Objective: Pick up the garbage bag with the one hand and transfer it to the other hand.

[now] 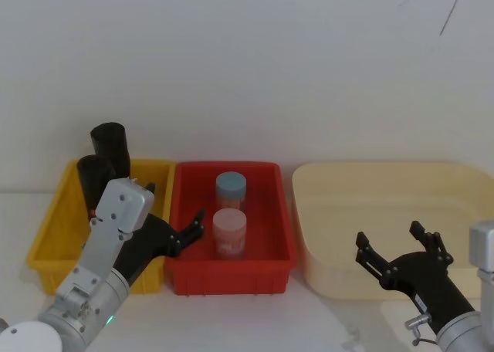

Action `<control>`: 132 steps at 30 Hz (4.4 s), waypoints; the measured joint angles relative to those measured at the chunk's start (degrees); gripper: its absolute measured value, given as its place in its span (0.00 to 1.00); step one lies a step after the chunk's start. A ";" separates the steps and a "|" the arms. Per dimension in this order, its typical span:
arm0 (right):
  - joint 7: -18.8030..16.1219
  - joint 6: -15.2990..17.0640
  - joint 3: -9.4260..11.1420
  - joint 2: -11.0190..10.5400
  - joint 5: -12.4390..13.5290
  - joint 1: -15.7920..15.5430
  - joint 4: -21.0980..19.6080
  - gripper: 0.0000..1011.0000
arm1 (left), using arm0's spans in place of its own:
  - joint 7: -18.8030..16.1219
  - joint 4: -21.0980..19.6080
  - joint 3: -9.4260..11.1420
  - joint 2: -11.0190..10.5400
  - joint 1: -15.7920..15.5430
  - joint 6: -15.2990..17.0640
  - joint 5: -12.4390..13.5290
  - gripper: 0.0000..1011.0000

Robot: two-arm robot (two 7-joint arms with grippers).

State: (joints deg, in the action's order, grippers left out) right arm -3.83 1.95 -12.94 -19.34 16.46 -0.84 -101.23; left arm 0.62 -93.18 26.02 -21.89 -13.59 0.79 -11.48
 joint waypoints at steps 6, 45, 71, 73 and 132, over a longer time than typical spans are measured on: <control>0.00 0.00 0.00 0.00 0.00 0.00 0.00 0.99 | 0.00 0.00 0.00 0.00 0.00 0.00 0.00 0.99; 0.00 0.00 0.00 0.00 0.00 0.00 0.00 0.99 | 0.00 0.00 0.00 0.00 0.00 0.00 0.00 0.99; -0.11 0.00 0.08 0.06 0.04 -0.15 -0.03 0.99 | 0.00 0.00 0.00 0.00 0.00 0.00 0.00 0.99; -0.37 0.06 0.25 0.07 0.32 -0.61 -0.39 0.99 | 0.00 0.00 0.00 0.00 0.00 0.00 -0.01 0.99; -20.69 4.34 -11.37 -3.38 -2.39 12.71 3.83 0.99 | 0.00 0.00 0.00 0.00 0.00 0.00 0.00 0.99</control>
State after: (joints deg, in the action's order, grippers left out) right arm -24.52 6.29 -24.31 -22.72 14.07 11.87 -97.40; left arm 0.63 -93.17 26.03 -21.90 -13.59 0.79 -11.48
